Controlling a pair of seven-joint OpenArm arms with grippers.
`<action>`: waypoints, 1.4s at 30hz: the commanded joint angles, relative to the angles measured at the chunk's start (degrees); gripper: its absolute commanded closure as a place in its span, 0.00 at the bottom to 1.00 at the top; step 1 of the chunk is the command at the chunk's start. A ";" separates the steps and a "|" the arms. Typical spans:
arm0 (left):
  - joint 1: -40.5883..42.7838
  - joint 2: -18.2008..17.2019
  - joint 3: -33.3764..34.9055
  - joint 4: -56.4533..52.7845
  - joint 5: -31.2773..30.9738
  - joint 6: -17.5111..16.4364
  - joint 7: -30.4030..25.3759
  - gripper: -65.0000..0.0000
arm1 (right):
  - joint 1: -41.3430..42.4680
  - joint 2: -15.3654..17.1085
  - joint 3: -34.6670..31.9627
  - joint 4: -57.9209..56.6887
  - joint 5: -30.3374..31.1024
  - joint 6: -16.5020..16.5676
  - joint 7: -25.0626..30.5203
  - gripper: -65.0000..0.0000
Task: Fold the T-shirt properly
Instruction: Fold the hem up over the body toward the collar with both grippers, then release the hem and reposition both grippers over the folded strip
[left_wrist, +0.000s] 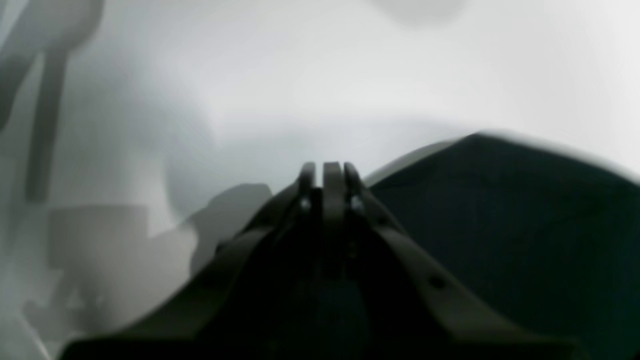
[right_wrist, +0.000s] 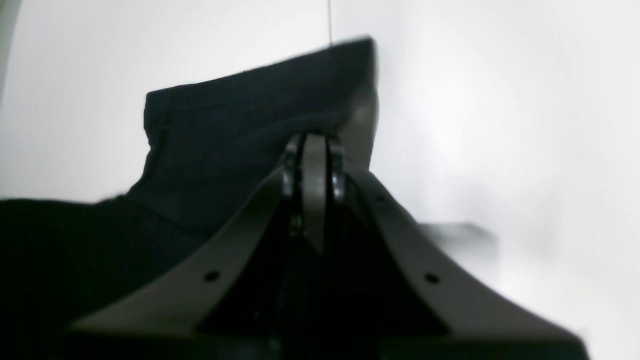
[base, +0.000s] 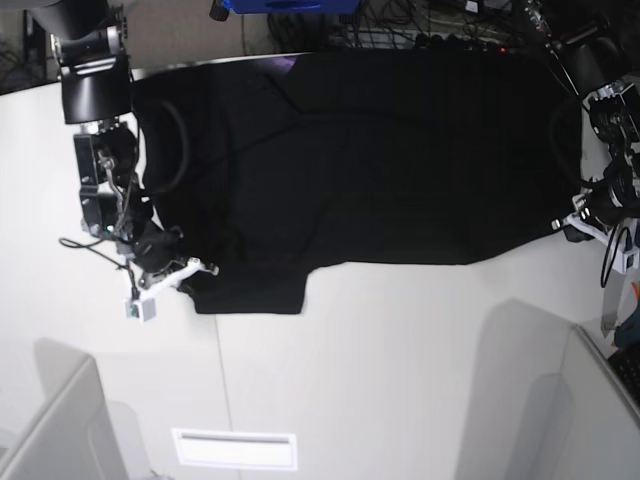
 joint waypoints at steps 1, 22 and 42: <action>0.58 -1.15 -1.46 2.80 -1.58 -0.23 -0.64 1.00 | 0.64 0.70 0.41 2.35 0.44 0.27 1.53 1.00; 19.21 -3.88 -7.96 15.02 -10.99 -2.07 -0.47 1.00 | -22.48 0.17 18.17 33.99 0.88 0.27 -12.97 1.00; 24.75 -5.11 -7.96 14.94 -10.55 -4.80 -0.64 1.00 | -43.14 -7.48 29.77 39.09 11.52 7.22 -13.06 1.00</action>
